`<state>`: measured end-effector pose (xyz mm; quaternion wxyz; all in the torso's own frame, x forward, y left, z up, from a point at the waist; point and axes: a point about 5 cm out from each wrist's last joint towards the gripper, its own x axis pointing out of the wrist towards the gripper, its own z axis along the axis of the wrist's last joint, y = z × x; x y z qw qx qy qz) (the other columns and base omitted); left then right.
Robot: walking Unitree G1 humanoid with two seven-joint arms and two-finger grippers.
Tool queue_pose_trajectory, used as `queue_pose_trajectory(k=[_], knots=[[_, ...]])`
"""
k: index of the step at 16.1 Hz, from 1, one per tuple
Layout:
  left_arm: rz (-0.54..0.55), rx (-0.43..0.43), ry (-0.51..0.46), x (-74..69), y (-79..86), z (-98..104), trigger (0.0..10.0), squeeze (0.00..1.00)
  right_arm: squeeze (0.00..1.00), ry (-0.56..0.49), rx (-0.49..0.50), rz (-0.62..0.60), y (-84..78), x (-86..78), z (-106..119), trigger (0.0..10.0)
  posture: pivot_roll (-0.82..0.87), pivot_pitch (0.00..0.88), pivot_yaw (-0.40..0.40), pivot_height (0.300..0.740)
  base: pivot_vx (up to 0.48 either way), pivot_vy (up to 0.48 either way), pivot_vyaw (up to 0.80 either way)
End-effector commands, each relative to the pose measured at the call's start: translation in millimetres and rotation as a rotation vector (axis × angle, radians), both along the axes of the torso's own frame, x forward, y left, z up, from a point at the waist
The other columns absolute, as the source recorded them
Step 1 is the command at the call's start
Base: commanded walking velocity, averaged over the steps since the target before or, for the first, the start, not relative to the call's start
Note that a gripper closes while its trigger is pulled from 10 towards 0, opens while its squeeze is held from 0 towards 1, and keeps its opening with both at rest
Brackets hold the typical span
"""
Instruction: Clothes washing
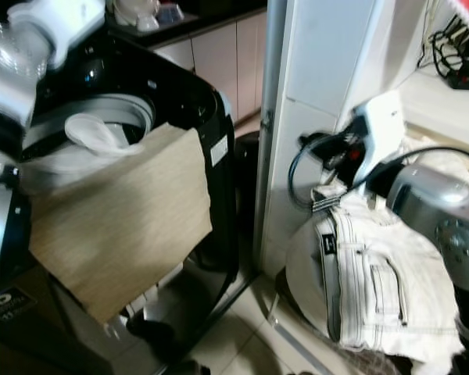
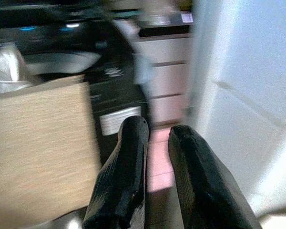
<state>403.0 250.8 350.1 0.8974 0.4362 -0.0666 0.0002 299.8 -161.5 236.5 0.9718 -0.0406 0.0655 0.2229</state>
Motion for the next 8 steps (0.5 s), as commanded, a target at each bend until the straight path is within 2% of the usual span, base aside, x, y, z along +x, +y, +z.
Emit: queue_pose_trajectory(k=[1,2,3,4,5,6,7,8], knots=[[-0.096,-0.173,0.046,3.4,-10.0,-10,10.0,0.0,0.0,-0.006,-0.017,-0.144,-14.3,8.5,-2,10.0,-0.08,0.0,0.093,0.74,0.0,0.0,0.0],[-0.191,-0.306,0.085,6.5,-24.2,-18,10.0,0.0,0.0,-0.006,-0.031,-0.225,-22.2,12.2,-6,10.0,-0.08,0.0,0.093,0.74,0.0,0.0,0.0],[-0.233,-0.353,0.109,7.8,-31.3,-23,10.0,0.0,0.0,0.0,-0.049,-0.253,-25.2,13.9,-9,10.0,-0.08,0.0,0.093,0.74,0.0,0.0,0.0],[-0.376,-0.479,0.201,9.0,-57.9,-44,10.0,0.0,0.0,0.02,-0.099,-0.39,-41.3,19.6,-22,10.0,-0.08,0.0,0.088,0.74,0.0,0.0,0.0],[-0.466,-0.558,0.253,7.3,-80.5,-64,10.0,0.0,0.0,0.066,-0.099,-0.502,-56.5,23.1,-37,10.0,-0.08,0.0,0.088,0.74,0.0,0.0,0.0],[-0.487,-0.571,0.263,6.2,-87.3,-71,10.0,0.0,0.0,0.085,-0.093,-0.533,-61.0,24.0,-42,10.0,-0.08,0.0,0.088,0.74,0.0,0.0,0.0],[-0.579,-0.644,0.292,-0.8,-108.7,-86,10.0,0.0,0.82,0.118,-0.039,-0.581,-71.8,25.4,-53,10.0,-0.08,0.0,0.086,0.74,0.0,0.0,0.0],[-0.647,-0.731,0.321,-8.9,-125.2,-98,10.0,0.0,1.0,0.137,-0.018,-0.622,-80.4,25.5,-61,10.0,-0.08,0.0,0.084,0.74,0.0,0.0,0.0]])
